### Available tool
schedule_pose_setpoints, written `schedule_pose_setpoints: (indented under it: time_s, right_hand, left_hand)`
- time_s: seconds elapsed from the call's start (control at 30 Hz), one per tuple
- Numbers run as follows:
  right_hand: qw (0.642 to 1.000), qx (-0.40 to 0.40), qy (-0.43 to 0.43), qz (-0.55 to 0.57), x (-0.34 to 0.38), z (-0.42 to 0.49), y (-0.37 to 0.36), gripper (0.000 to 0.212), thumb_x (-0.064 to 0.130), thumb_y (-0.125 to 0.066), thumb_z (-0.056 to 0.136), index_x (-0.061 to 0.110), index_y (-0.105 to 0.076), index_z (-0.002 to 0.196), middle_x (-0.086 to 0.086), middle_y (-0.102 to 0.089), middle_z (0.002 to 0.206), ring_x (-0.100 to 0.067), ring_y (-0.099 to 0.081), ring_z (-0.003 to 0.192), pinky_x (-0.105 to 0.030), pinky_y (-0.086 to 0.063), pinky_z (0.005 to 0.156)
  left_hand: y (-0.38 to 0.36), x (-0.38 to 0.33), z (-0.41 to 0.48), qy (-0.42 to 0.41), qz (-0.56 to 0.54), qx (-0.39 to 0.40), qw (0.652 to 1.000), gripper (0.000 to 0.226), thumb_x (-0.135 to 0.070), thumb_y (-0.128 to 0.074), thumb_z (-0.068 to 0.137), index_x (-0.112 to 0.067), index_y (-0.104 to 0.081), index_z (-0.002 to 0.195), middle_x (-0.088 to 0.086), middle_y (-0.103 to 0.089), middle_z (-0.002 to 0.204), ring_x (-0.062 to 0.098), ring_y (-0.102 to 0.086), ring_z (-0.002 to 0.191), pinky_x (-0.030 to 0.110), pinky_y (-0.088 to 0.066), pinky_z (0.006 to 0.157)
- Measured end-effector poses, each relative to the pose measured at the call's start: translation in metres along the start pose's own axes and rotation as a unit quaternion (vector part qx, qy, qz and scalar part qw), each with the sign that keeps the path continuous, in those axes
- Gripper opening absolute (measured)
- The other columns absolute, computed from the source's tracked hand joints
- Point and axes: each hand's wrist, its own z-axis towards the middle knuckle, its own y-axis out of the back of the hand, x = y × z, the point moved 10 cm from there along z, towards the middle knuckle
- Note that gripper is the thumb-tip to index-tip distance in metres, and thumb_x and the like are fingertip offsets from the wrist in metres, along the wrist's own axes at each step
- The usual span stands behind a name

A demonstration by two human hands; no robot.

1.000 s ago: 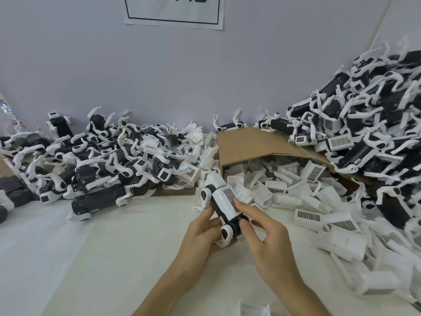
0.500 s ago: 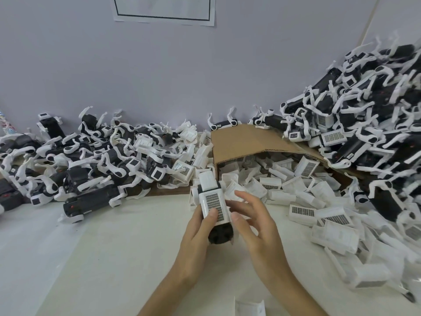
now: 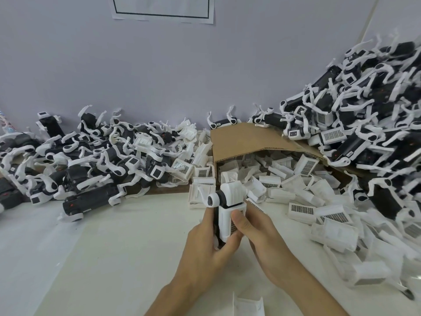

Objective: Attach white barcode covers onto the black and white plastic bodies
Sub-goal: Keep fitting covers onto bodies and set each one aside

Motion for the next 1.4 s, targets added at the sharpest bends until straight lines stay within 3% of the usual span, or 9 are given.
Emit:
schedule_pose_setpoints:
  time_s: [0.17,0.4,0.53,0.7,0.83,0.97,1.1,1.27,1.4]
  right_hand:
    - [1.000,-0.013,0.003,-0.003,0.004,-0.001,0.002,0.023,0.039,-0.067,0.083,0.028,-0.075,0.102,0.003,-0.073,0.088,-0.012,-0.068,0.080,-0.021,-0.052,0.068]
    - [1.000,-0.013,-0.017,0.004,-0.002,-0.002,0.003,0.028,0.036,-0.069,0.082,0.033,-0.073,0.109,-0.002,-0.075,0.109,-0.016,-0.070,0.104,-0.023,-0.054,0.080]
    - [0.999,-0.025,-0.019,0.008,-0.002,-0.002,0.005,0.030,0.041,-0.071,0.083,0.027,-0.073,0.110,-0.001,-0.076,0.102,-0.014,-0.071,0.098,-0.021,-0.054,0.078]
    - [0.999,-0.053,-0.008,-0.010,-0.001,0.000,0.011,0.021,0.041,-0.066,0.083,0.025,-0.076,0.093,0.000,-0.074,0.082,-0.012,-0.070,0.079,-0.021,-0.053,0.067]
    - [0.997,-0.068,0.011,-0.021,0.000,0.000,0.012,0.021,0.042,-0.067,0.083,0.025,-0.076,0.091,-0.005,-0.075,0.082,-0.014,-0.071,0.080,-0.021,-0.053,0.066]
    - [0.999,-0.051,0.013,-0.002,-0.001,0.001,0.008,0.025,0.038,-0.059,0.089,0.022,-0.074,0.100,-0.008,-0.075,0.094,-0.014,-0.072,0.090,-0.020,-0.054,0.072]
    - [1.000,0.014,0.013,-0.017,-0.006,0.000,-0.007,0.032,0.023,-0.061,0.094,0.017,-0.065,0.125,0.000,-0.072,0.118,-0.013,-0.066,0.114,-0.018,-0.050,0.088]
    - [0.973,-0.015,0.086,-0.213,0.001,-0.003,-0.007,0.041,0.033,-0.075,0.080,0.040,-0.065,0.120,0.019,-0.073,0.107,-0.001,-0.066,0.103,-0.006,-0.043,0.082]
    - [0.938,-0.066,0.120,-0.318,0.007,-0.004,0.008,0.038,0.059,-0.069,0.074,0.063,-0.060,0.111,0.022,-0.071,0.087,-0.009,-0.065,0.087,-0.010,-0.040,0.077]
  left_hand:
    - [-0.009,0.002,-0.004,0.006,-0.028,0.048,0.998,0.053,-0.057,-0.051,0.094,-0.046,-0.033,0.143,-0.005,-0.072,0.101,0.022,-0.071,0.092,0.049,-0.059,0.081]
    - [-0.014,-0.003,-0.004,-0.001,-0.055,0.075,0.996,0.060,-0.059,-0.042,0.098,-0.048,-0.019,0.151,-0.019,-0.066,0.123,0.008,-0.067,0.111,0.025,-0.058,0.086]
    - [-0.012,0.000,-0.002,-0.002,-0.034,0.068,0.997,0.057,-0.056,-0.045,0.096,-0.054,-0.021,0.148,-0.011,-0.073,0.097,0.008,-0.071,0.092,0.024,-0.058,0.081]
    - [-0.010,-0.004,-0.002,-0.009,-0.030,0.055,0.998,0.039,-0.046,-0.048,0.099,-0.048,-0.035,0.137,-0.024,-0.062,0.063,-0.005,-0.062,0.062,0.008,-0.050,0.065]
    - [-0.011,-0.002,-0.002,0.009,-0.051,0.053,0.997,0.050,-0.047,-0.049,0.098,-0.033,-0.037,0.144,-0.015,-0.070,0.075,0.003,-0.068,0.069,0.014,-0.053,0.066]
    - [-0.007,0.002,0.001,0.028,-0.072,0.034,0.996,0.048,-0.050,-0.050,0.097,-0.034,-0.044,0.141,-0.012,-0.074,0.095,0.010,-0.073,0.085,0.017,-0.055,0.067]
    - [0.010,0.016,0.002,0.077,-0.137,-0.038,0.987,0.040,-0.053,-0.039,0.102,-0.030,-0.070,0.115,0.000,-0.076,0.098,0.018,-0.073,0.091,0.028,-0.058,0.073]
    - [0.019,0.033,0.003,0.174,-0.192,-0.081,0.962,0.059,-0.065,-0.031,0.090,-0.032,-0.080,0.090,0.006,-0.078,0.083,0.019,-0.076,0.075,0.020,-0.055,0.056]
    - [0.021,0.040,0.004,0.186,-0.240,-0.077,0.950,0.048,-0.071,-0.047,0.090,-0.035,-0.079,0.097,0.006,-0.078,0.094,0.024,-0.076,0.085,0.030,-0.060,0.065]
